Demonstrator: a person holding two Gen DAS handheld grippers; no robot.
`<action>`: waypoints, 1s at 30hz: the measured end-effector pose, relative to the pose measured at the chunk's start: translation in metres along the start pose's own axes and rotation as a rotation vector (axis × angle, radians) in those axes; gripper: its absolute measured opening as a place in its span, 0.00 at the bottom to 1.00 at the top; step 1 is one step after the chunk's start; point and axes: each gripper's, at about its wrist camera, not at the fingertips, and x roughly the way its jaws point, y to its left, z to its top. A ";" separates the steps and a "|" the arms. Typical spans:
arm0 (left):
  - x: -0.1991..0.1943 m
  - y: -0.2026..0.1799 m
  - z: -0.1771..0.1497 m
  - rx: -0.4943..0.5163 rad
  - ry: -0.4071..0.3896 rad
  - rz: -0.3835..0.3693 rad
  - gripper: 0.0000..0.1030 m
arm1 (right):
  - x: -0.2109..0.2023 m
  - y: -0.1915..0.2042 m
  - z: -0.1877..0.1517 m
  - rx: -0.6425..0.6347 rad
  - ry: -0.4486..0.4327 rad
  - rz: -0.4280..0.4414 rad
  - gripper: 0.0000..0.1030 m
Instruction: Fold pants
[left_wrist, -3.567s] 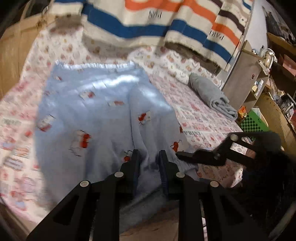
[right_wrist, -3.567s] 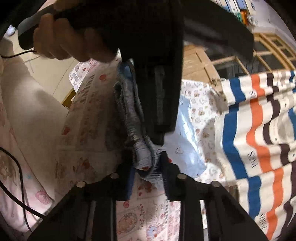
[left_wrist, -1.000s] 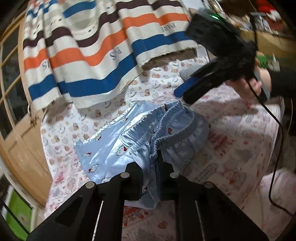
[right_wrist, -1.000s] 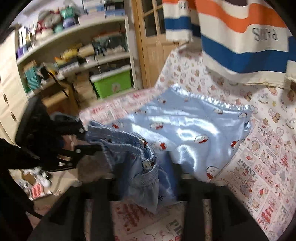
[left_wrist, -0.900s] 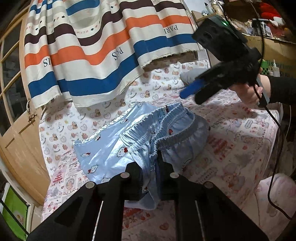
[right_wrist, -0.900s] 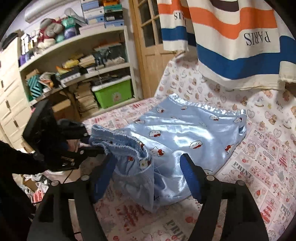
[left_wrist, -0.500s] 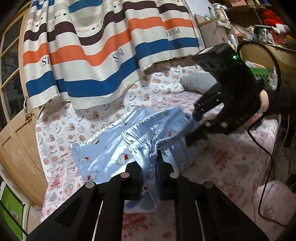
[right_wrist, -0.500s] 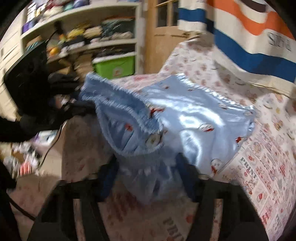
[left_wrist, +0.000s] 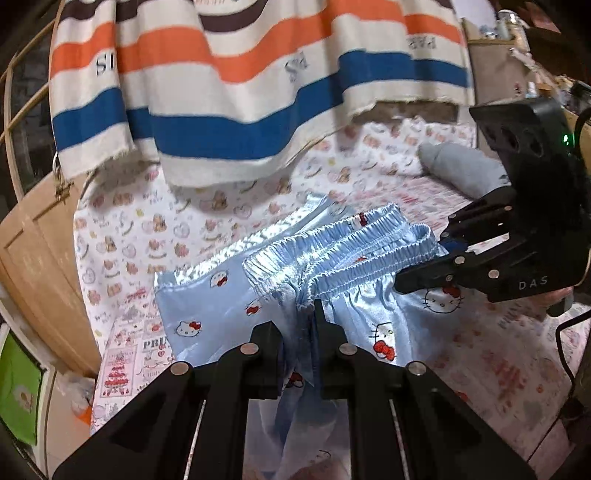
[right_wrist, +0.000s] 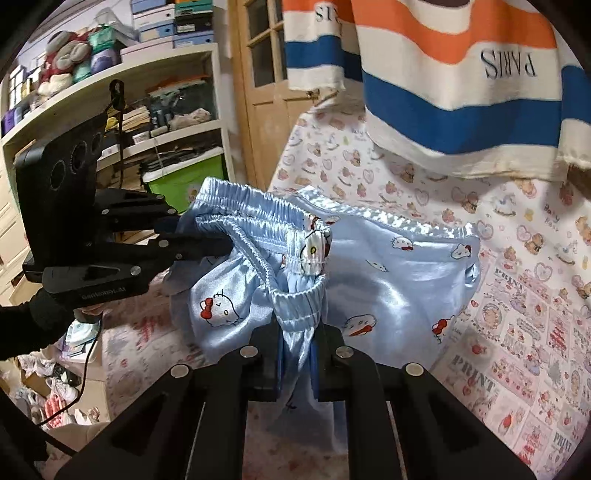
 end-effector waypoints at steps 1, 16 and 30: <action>0.004 0.002 0.000 -0.006 0.012 0.004 0.11 | 0.004 -0.002 0.002 -0.002 0.012 -0.003 0.10; 0.024 0.047 0.000 -0.151 0.071 0.065 0.44 | 0.012 -0.066 0.012 0.189 0.011 -0.120 0.49; -0.041 0.025 -0.053 -0.140 0.068 0.052 0.47 | -0.044 -0.032 -0.040 0.078 0.074 -0.109 0.47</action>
